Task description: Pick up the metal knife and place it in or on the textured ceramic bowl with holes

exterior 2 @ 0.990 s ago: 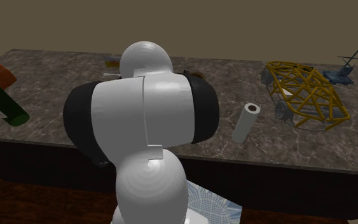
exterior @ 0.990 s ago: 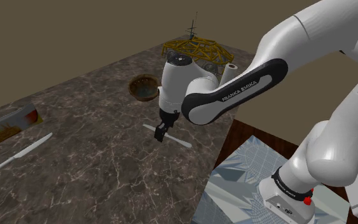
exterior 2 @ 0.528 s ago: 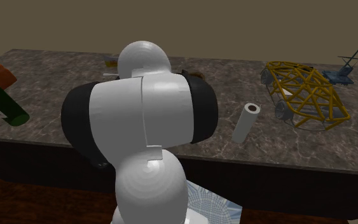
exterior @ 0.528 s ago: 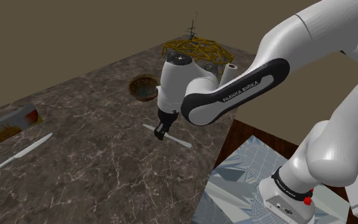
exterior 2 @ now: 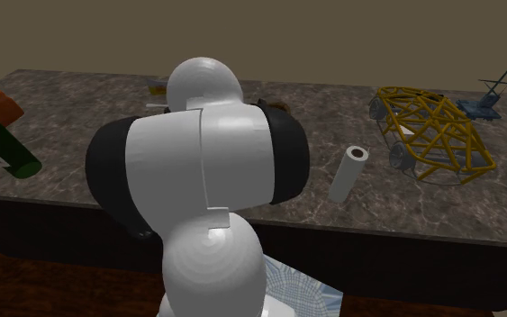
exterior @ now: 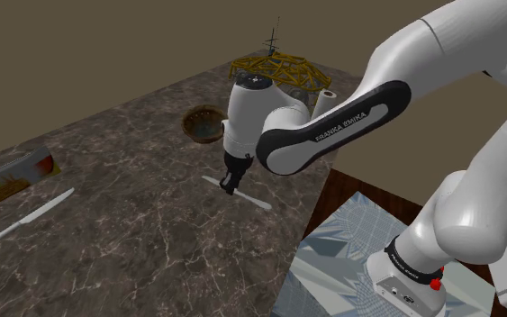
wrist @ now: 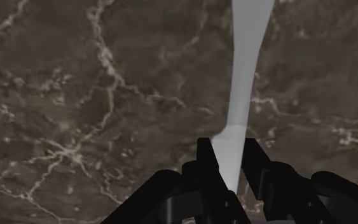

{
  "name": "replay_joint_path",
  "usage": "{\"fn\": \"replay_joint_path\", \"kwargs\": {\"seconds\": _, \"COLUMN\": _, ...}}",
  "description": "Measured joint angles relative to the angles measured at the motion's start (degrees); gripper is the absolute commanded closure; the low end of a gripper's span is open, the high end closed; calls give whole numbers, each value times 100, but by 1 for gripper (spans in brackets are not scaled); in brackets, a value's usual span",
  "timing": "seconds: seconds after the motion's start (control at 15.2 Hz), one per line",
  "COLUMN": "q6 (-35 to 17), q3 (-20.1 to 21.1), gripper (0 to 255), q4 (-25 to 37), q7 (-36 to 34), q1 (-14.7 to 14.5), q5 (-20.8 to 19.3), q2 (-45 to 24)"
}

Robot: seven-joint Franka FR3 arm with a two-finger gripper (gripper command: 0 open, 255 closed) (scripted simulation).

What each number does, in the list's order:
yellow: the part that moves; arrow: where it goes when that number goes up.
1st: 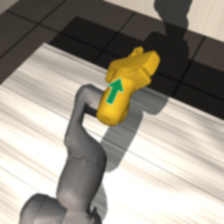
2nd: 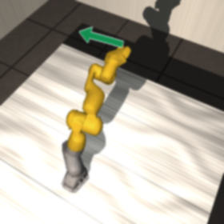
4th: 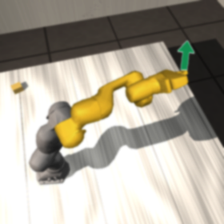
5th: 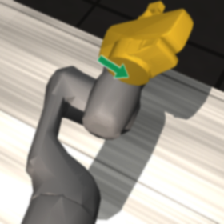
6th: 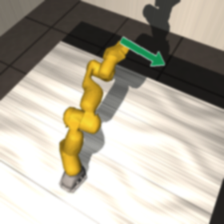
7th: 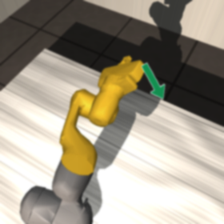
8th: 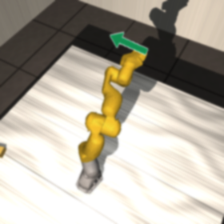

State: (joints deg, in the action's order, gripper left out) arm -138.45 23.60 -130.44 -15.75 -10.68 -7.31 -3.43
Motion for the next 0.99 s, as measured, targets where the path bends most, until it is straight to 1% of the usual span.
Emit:
{"fn": "replay_joint_path", "kwargs": {"seconds": 0.2, "q6": 210, "q3": -11, "gripper": 255, "q4": 21, "q7": 108, "q1": 30, "q5": 122, "q2": 160}}
{"fn": "replay_joint_path", "kwargs": {"seconds": 0.99, "q6": 1111, "q3": -26, "gripper": 255, "q4": 453, "q7": 393, "q1": 38, "q5": 464, "q2": 679}}
